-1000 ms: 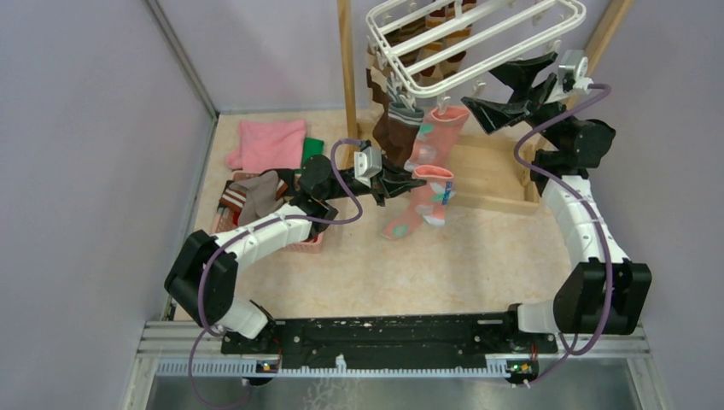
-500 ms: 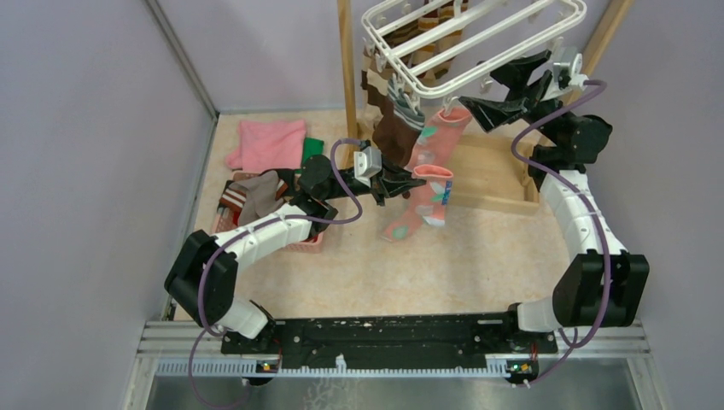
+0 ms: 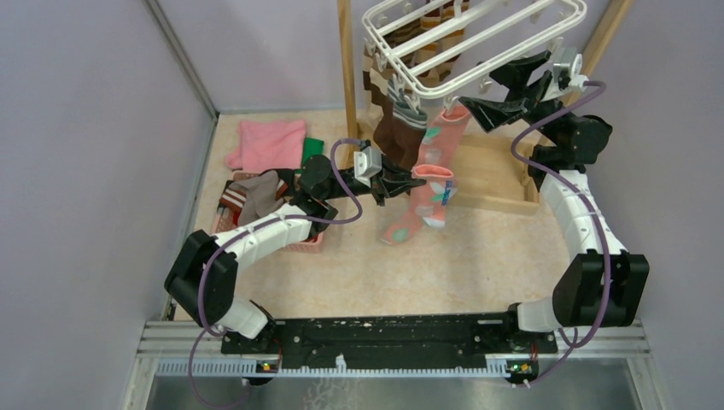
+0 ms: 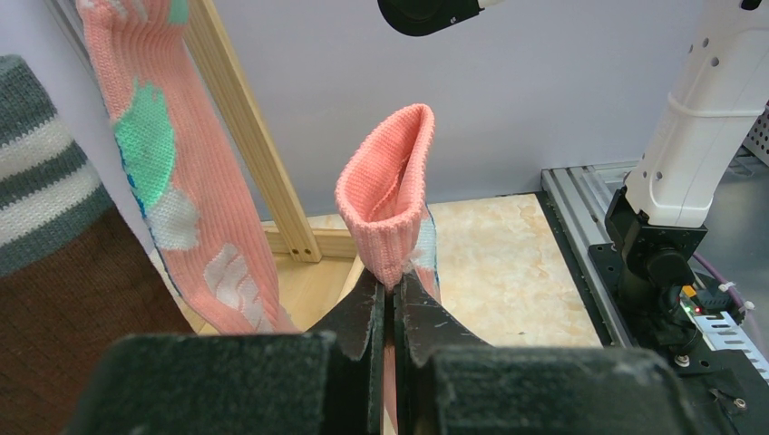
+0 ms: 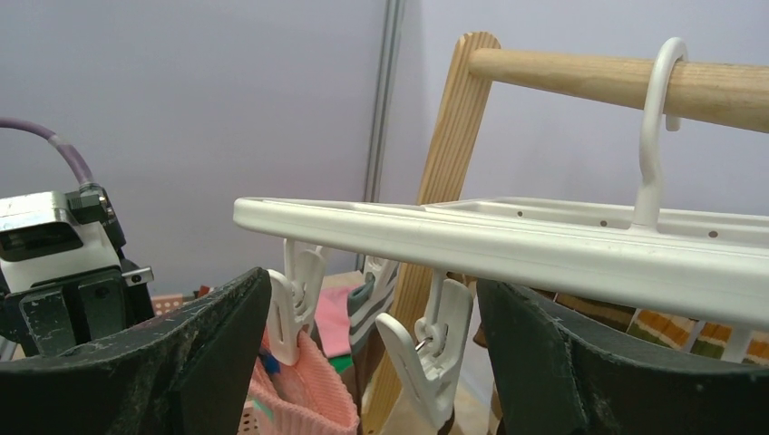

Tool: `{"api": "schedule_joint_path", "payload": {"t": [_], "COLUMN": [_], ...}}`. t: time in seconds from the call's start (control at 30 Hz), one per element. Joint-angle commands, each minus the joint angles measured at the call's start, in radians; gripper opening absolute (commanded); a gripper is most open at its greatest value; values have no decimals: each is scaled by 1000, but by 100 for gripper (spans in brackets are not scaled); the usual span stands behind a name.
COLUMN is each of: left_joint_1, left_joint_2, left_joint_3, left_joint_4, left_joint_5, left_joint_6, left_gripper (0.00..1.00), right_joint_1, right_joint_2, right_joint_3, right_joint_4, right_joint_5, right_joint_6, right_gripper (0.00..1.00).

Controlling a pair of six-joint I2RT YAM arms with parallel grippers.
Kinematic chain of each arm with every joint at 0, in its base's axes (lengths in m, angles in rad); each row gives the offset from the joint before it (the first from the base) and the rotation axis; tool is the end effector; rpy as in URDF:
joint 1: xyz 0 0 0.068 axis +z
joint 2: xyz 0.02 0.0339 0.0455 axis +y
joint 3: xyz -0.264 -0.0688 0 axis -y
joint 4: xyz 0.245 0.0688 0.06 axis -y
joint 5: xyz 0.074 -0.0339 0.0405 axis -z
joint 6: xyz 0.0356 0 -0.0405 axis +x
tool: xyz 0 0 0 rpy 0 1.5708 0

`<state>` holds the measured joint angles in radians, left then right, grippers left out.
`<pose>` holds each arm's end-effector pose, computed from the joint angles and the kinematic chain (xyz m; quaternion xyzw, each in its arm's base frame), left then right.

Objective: Clip the socks to the hanger
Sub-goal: Open the clamp at the hanger.

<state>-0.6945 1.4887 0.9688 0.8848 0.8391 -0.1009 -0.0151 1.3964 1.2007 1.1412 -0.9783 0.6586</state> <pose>0.2383 -0.2329 0.3419 0.4723 0.3971 -0.5043 0.6041 0.2815 0.0253 0.4608 -0.3322 0.4040 0.4027 0.7511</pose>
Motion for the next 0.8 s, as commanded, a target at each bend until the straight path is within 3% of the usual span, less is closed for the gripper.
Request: {"api": "schedule_joint_path", "payload": {"t": [0.0,0.77], "left_joint_1": [4,4], "left_joint_2": [-8,-10], "left_joint_3": [28,31], "left_joint_4": [43,40], "left_joint_5": [0,0], "left_joint_6": [19,19], "left_gripper": [0,0], "right_joint_1": [9,9], "right_joint_2": [-33,-42], "right_joint_3": [16,9], "right_joint_4": [41,36], "right_joint_5": [2,10], "right_joint_6": [1,3], "right_gripper": [82,74]}}
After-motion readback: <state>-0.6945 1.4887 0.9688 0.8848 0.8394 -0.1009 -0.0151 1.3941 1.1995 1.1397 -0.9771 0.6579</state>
